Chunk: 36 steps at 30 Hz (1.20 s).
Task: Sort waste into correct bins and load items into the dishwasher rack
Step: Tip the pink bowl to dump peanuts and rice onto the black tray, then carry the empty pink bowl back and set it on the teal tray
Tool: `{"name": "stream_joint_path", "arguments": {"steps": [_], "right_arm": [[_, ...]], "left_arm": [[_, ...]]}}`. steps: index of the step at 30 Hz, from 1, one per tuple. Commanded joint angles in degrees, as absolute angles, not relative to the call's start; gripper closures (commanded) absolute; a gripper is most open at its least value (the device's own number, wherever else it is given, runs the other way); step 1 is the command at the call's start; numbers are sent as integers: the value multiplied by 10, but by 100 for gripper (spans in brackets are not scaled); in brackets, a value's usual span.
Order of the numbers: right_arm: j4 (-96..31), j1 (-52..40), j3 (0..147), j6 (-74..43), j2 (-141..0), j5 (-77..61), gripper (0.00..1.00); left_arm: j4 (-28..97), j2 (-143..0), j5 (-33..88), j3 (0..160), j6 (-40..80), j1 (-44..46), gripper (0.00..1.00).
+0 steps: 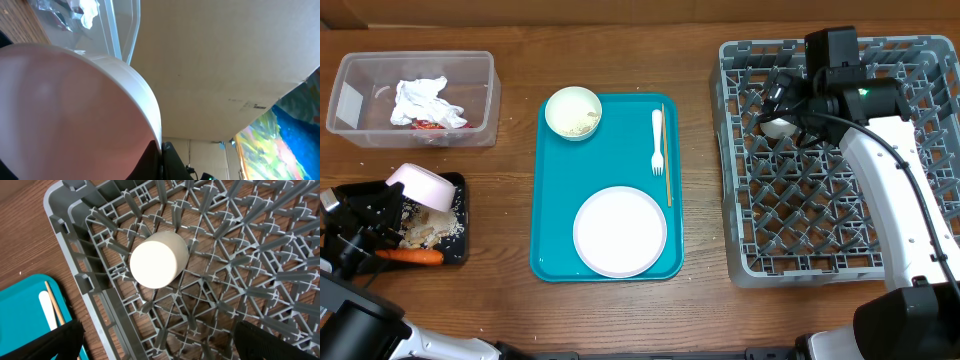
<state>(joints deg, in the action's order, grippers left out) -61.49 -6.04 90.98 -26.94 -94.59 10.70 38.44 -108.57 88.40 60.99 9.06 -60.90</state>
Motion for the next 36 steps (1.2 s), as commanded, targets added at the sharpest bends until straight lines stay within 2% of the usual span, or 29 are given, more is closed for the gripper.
{"name": "stream_joint_path", "arguments": {"steps": [1,7,9,14,17,20,24,27,32,36], "right_arm": [[-613,-60,911,-270,-945,109,0],[-613,-60,911,-270,-945,109,0],[-613,-60,911,-270,-945,109,0],[-613,-60,911,-270,-945,109,0],[-613,-60,911,-270,-945,109,0],[-613,-60,911,-270,-945,109,0],[-613,-60,911,-270,-945,109,0],[-613,-60,911,-270,-945,109,0],[-613,-60,911,-270,-945,109,0],[-613,-60,911,-270,-945,109,0]], "left_arm": [[389,-1090,906,605,88,-612,96],[415,-1047,901,605,44,-601,96],[433,-1005,862,606,40,-589,96],[509,-827,628,622,45,-502,96],[505,-716,436,624,105,-371,96],[503,-682,307,624,149,-258,96],[491,-699,171,624,192,-66,96],[461,-740,104,624,217,29,96],[411,-827,53,624,234,114,94],[385,-896,27,624,234,135,93]]}}
